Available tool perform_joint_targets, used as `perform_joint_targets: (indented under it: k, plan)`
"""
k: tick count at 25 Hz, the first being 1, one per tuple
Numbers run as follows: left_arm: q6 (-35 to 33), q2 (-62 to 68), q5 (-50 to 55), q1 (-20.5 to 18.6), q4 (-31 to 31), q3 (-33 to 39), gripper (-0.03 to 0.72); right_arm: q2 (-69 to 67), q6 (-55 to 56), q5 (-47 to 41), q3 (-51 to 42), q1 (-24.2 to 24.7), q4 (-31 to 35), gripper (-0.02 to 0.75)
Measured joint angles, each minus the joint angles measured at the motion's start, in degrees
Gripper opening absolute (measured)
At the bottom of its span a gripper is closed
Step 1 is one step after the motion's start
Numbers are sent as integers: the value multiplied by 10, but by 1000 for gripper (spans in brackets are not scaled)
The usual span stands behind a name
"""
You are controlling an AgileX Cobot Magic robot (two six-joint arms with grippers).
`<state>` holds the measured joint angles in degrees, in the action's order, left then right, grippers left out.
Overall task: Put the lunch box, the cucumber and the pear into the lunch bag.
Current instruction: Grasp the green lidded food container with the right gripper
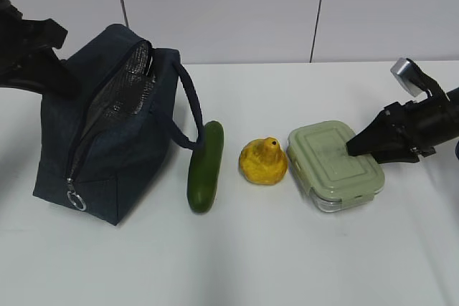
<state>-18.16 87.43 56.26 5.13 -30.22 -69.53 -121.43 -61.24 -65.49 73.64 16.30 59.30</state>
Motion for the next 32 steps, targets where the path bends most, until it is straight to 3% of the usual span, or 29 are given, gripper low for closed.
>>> perform_joint_targets:
  k: [15,22,32]
  plan:
    - [0,0,0,0,0,0,3,0,28,-10,0,0,-34,410]
    - [0,0,0,0,0,0,3,0,31,-13,0,0,-36,614]
    - [0,0,1,0,0,0,3,0,32,-14,0,0,-36,634]
